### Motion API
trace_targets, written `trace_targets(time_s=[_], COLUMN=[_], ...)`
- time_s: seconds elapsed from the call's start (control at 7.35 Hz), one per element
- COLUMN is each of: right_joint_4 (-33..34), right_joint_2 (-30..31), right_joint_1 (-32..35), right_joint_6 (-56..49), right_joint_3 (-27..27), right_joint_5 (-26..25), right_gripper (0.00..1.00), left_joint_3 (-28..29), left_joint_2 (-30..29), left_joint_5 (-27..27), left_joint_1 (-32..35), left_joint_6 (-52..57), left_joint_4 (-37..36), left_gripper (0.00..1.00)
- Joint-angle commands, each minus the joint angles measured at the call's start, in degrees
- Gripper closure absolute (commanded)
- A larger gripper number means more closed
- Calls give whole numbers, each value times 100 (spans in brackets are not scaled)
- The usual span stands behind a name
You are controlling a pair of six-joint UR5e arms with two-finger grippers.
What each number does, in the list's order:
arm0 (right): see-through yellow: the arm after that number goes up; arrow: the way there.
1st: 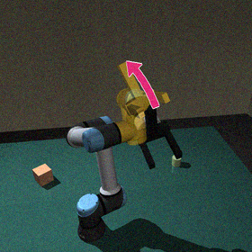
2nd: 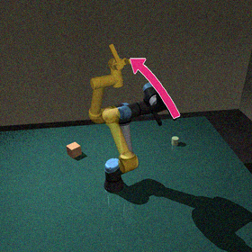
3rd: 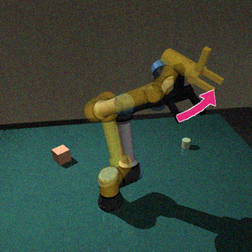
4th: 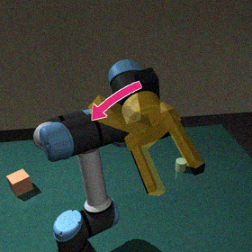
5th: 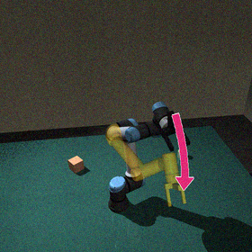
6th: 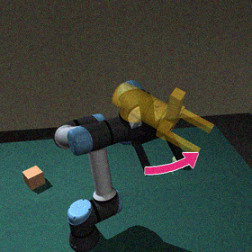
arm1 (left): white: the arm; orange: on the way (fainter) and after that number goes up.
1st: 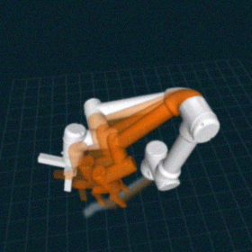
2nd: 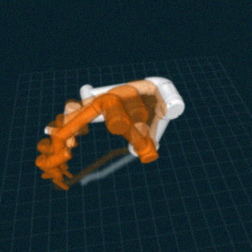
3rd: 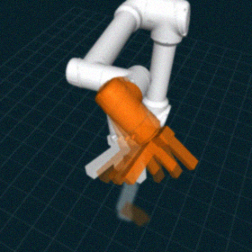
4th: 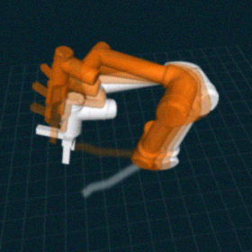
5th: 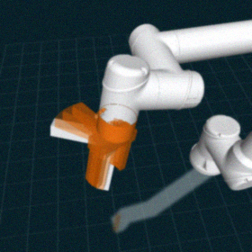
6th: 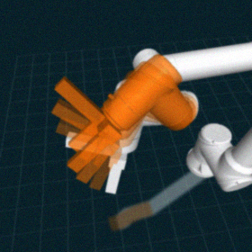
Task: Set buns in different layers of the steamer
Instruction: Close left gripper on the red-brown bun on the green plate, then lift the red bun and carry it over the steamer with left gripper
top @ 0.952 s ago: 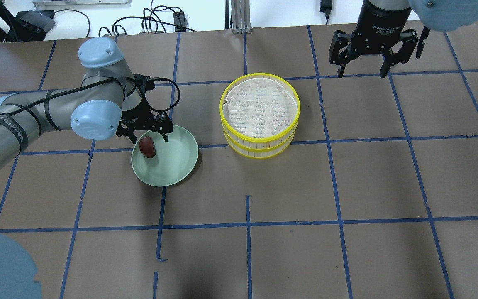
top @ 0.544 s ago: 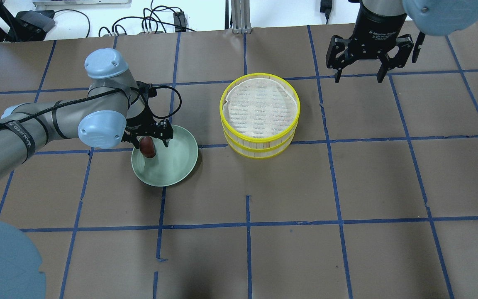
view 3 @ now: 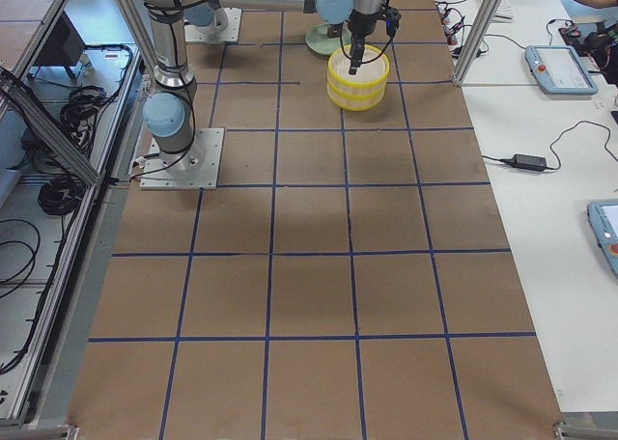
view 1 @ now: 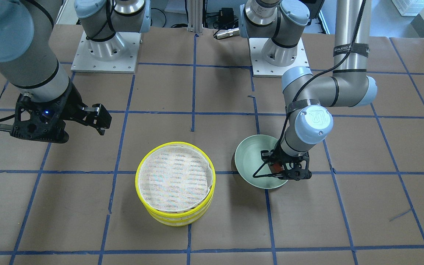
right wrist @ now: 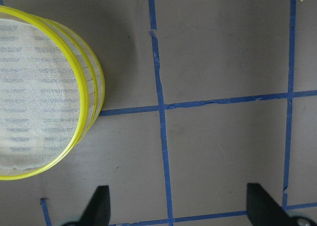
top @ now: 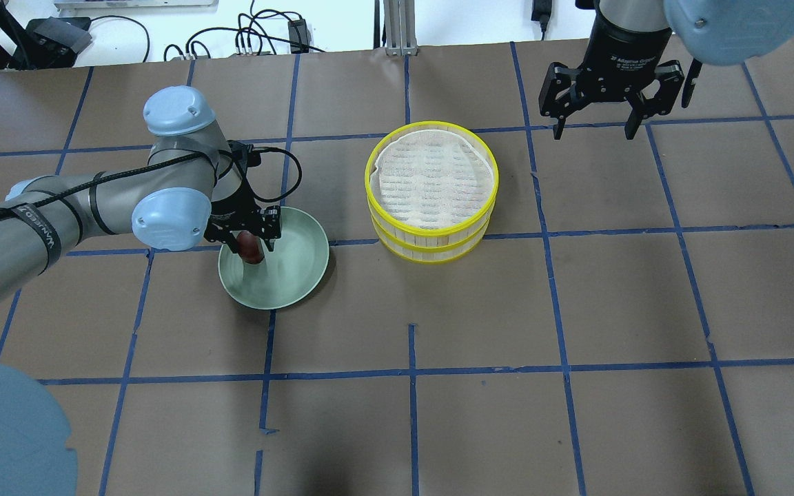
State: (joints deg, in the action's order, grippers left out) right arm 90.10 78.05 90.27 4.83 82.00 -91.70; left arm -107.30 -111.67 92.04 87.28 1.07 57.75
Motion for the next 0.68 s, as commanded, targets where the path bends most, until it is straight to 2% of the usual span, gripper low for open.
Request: trace_targets(time_s=[0.0, 0.27, 0.54], right_joint_4=[51, 51, 43], right_joint_2=[-1, -1, -1], right_joint_1=[0, 8, 8], right_joint_6=[-8, 0, -8], right_joint_3=[9, 17, 44], right_joint_5=[3, 3, 3], right_gripper=[3, 3, 2], left_joint_3=[287, 822, 1419], left_joint_2=[153, 539, 769], left_joint_5=[383, 298, -359], left_joint_1=[0, 113, 630], left_joint_6=[-45, -525, -1150], left_joint_4=[43, 804, 1133], left_gripper=[83, 83, 83])
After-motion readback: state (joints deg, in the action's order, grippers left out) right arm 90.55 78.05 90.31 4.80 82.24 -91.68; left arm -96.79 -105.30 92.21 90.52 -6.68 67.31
